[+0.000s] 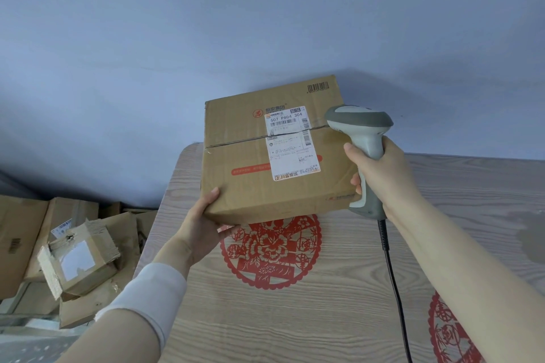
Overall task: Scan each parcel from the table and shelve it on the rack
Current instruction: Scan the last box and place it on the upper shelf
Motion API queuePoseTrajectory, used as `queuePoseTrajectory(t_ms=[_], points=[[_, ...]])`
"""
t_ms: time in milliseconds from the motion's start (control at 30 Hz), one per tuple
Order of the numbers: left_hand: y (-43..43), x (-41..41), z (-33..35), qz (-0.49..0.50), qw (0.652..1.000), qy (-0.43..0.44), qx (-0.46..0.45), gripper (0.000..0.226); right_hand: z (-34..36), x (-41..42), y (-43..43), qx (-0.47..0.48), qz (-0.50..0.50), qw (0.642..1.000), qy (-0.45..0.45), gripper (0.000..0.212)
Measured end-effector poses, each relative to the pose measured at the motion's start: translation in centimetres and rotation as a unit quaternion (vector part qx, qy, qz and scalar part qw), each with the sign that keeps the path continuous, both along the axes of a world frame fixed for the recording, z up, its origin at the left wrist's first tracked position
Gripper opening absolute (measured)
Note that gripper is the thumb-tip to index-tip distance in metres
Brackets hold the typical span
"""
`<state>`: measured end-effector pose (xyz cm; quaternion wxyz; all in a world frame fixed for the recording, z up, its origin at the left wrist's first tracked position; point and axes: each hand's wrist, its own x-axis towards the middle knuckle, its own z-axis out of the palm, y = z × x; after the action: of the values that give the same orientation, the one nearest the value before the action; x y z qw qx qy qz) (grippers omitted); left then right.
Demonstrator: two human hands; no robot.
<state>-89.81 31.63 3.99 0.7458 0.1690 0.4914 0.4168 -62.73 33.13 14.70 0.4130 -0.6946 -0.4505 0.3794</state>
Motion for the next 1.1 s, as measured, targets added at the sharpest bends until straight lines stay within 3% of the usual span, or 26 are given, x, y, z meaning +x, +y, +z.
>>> queuePoseTrajectory(t_ms=[133,300,600,667,800,867,1000,1100], points=[[-0.4,0.2,0.5,-0.006,1.000,-0.008,-0.001,0.109,0.3,-0.2,-0.3,0.006,-0.005,1.000,0.002,0.015],[-0.9,-0.2,1.4,-0.018,0.999,0.018,0.021,0.124,1.2,-0.2,-0.8,0.017,-0.012,1.000,0.005,0.016],[-2.2,-1.8,3.0,-0.033,0.998,0.011,0.058,0.107,2.6,-1.2,-2.7,0.029,-0.022,0.999,0.031,0.014],[-2.7,-1.7,3.5,-0.008,0.997,0.005,0.078,0.100,3.0,-1.5,-3.3,0.031,-0.022,0.999,0.027,0.014],[-3.9,-1.0,4.6,0.043,0.991,-0.010,0.124,0.060,4.2,-1.3,-4.2,0.017,-0.013,1.000,0.020,0.013],[-4.6,-0.6,5.2,0.062,0.988,-0.007,0.140,0.065,5.2,-1.0,-4.6,0.011,-0.002,1.000,0.021,0.015],[-5.8,0.4,6.4,0.085,0.981,0.017,0.171,0.097,7.4,-0.7,-5.8,0.034,0.001,0.999,0.026,0.014],[-6.7,1.6,7.1,0.106,0.976,0.023,0.187,0.102,9.0,-0.4,-7.3,0.054,0.028,0.998,-0.010,0.014]])
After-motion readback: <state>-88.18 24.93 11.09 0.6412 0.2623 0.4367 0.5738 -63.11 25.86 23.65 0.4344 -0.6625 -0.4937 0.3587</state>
